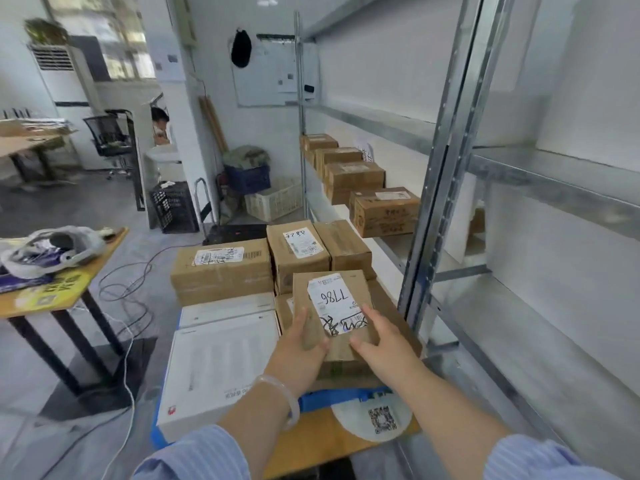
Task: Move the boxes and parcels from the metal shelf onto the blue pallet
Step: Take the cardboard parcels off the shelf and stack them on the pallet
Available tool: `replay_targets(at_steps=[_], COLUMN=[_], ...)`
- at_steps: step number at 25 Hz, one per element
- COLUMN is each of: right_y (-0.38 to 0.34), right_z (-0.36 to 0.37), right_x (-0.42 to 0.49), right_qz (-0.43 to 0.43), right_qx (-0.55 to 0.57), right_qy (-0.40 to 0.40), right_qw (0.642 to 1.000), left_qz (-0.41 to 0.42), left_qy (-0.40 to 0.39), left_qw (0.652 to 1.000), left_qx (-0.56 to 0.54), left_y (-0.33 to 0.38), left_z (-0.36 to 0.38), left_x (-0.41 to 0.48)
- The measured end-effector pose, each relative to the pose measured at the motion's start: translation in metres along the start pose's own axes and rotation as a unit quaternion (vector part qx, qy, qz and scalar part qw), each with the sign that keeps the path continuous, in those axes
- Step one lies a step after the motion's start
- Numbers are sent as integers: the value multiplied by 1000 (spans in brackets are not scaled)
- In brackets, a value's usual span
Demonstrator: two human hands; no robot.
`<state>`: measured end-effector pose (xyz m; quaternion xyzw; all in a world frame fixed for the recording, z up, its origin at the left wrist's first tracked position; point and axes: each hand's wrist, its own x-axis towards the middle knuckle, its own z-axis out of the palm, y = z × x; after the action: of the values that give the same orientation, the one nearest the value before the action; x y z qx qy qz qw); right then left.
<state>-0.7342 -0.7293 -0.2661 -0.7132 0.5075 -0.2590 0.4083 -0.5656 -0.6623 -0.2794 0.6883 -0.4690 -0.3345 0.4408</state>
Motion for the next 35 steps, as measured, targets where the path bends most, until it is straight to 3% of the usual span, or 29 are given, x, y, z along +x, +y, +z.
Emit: replay_targets(at_steps=[13,25,29,35], right_y=[3,13,11,16], right_z=[5,14,7,-25], right_x=[110,130,124,93], right_qz=[2,-36,-52,-80], right_qx=[-29,-24,-9,-79], right_qy=[-137,-160,-122,21], right_qw=[990,986,991,993], left_qz=[-93,-123,-122,68], left_qy=[49,93,81,61], left_qw=[994,988,974,909], left_qx=[21,25,174,406], left_y=[-4,-11,-3,40], left_z=[1,7,0,5], left_x=[67,81,82,93])
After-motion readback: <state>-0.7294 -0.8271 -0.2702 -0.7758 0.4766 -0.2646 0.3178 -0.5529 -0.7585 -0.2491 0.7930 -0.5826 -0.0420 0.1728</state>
